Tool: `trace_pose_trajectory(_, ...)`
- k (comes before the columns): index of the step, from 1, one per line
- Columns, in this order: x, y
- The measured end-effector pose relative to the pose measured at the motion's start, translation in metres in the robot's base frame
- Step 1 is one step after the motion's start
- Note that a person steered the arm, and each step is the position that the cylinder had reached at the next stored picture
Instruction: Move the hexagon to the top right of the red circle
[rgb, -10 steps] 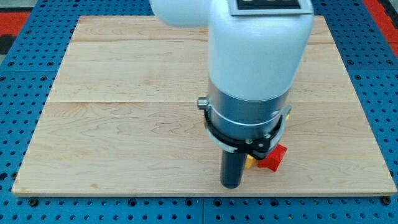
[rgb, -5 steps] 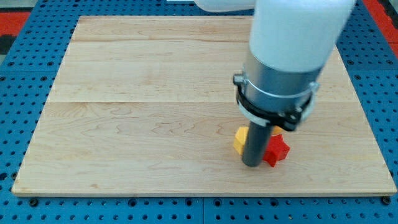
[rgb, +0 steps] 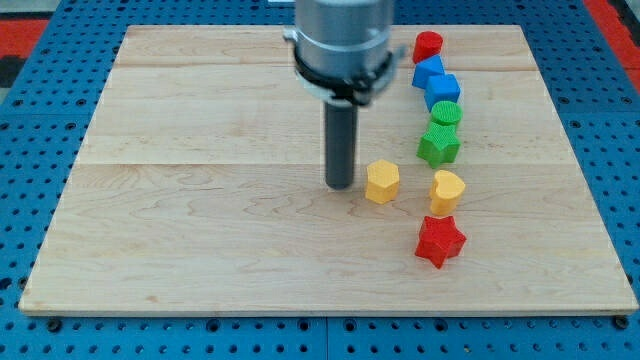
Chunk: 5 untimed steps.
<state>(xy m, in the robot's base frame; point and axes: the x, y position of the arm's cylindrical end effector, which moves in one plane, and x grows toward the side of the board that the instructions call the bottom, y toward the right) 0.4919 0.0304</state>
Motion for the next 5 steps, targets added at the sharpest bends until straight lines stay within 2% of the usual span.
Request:
trace_pose_trajectory(1, 0.022, 0.033)
trace_pose_trajectory(2, -0.02, 0.04)
trace_pose_trajectory(3, -0.057, 0.011)
trace_pose_trajectory(5, -0.13, -0.004)
